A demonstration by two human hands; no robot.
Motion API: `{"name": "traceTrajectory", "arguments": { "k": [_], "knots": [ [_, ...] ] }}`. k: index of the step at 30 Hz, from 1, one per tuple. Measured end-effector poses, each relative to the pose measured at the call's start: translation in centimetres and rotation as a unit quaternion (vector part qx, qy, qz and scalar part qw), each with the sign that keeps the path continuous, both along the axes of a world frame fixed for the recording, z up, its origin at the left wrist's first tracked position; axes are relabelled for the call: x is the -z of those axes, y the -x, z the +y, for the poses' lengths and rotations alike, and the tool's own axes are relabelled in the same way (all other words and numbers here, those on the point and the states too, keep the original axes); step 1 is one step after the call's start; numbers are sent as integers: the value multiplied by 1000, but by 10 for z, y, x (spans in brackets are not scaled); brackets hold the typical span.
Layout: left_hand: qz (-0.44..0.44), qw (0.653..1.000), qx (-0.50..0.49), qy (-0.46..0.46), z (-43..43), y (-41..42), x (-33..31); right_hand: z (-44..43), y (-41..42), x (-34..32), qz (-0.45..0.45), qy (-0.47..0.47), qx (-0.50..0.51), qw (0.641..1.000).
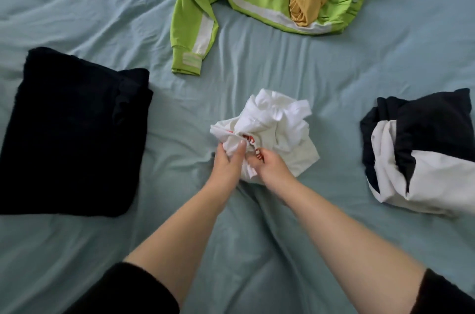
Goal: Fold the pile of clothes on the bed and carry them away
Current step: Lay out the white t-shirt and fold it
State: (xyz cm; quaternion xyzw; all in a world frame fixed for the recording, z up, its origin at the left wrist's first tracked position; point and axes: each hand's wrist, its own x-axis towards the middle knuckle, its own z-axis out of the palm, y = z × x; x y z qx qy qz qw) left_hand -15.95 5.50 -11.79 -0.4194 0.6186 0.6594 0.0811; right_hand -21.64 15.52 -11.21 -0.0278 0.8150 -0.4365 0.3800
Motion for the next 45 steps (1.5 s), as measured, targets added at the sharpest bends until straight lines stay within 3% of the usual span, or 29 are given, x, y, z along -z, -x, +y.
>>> {"name": "traceTrajectory", "arguments": {
  "k": [2,5,8,10,11,13,15,16,18,21,24,27,30,34,38,41,45],
  "knots": [
    [-31,991,-112,-71,20,-28,-18,7,-38,-14,-47,23,-51,997],
    [-72,974,-165,-140,37,-69,-32,36,-82,-30,-88,49,-77,992],
    [-46,963,-174,-199,47,-98,-46,74,-112,-45,-39,68,153,985],
    [-38,962,-172,-208,53,-112,-54,95,-125,-51,64,-20,284,956],
    [-38,961,-176,-211,56,-118,-58,102,-130,-53,65,-60,314,945],
    [-35,959,-177,-218,61,-128,-69,106,-139,-54,-90,-26,386,918],
    [-22,959,-169,-225,67,-138,-80,103,-143,-58,-270,82,433,856],
    [-16,958,-172,-228,68,-143,-86,101,-143,-62,-298,121,435,841],
    [-9,958,-188,-215,64,-150,-98,100,-139,-68,-250,144,415,863],
    [4,982,-161,-101,47,-156,-117,107,-124,-86,-50,81,304,948],
    [16,994,-91,53,21,-156,-139,124,-97,-105,79,24,236,968],
    [-1,979,-16,204,-11,-165,-150,145,-64,-119,154,-20,209,966],
    [-76,939,135,306,-26,-182,-141,166,-52,-115,192,-87,143,967],
    [-199,922,214,254,-13,-219,-97,204,-77,-76,97,-267,-49,957],
    [-269,903,288,169,1,-239,-68,227,-103,-51,58,-343,-204,915],
    [-283,884,303,218,-4,-224,-57,214,-98,-50,136,-345,-226,901],
    [-217,907,255,256,-16,-189,-39,164,-76,-46,298,-298,-257,870]
  ]
}}
